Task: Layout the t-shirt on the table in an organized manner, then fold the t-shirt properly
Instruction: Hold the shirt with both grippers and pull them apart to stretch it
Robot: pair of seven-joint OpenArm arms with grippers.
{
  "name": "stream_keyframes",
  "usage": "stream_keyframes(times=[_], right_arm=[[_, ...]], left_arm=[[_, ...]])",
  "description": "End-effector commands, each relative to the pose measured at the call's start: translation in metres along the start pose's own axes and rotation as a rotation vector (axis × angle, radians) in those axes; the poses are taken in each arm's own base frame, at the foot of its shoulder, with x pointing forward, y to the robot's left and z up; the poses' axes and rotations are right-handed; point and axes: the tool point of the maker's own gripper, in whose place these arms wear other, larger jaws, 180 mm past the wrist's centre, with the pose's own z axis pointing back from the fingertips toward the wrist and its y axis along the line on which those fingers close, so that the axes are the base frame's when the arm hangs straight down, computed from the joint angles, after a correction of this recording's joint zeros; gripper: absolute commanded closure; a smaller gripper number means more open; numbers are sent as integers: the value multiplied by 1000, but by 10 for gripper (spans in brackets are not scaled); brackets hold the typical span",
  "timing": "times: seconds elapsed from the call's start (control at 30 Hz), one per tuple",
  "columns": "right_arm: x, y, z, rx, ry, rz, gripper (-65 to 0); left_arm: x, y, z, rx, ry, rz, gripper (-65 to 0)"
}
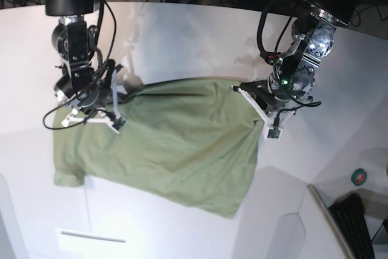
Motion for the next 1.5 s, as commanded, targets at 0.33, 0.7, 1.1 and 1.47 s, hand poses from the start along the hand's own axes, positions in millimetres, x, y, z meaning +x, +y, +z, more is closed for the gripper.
stream_keyframes(times=[0.33, 0.7, 1.1, 1.47], right_arm=[[-51, -132, 48, -271, 6, -379, -306], [-113, -71, 10, -100, 138, -523, -300], [-86, -63, 4, -43, 50, -582, -300], [-73, -53, -13, 0, 43, -664, -299]], left_arm=[[-14, 25, 14, 79, -32, 38, 0], [-11, 10, 15, 49, -41, 57, 0], [-11, 9, 15, 46, -38, 60, 0], [-11, 8, 15, 44, -39, 61, 0]])
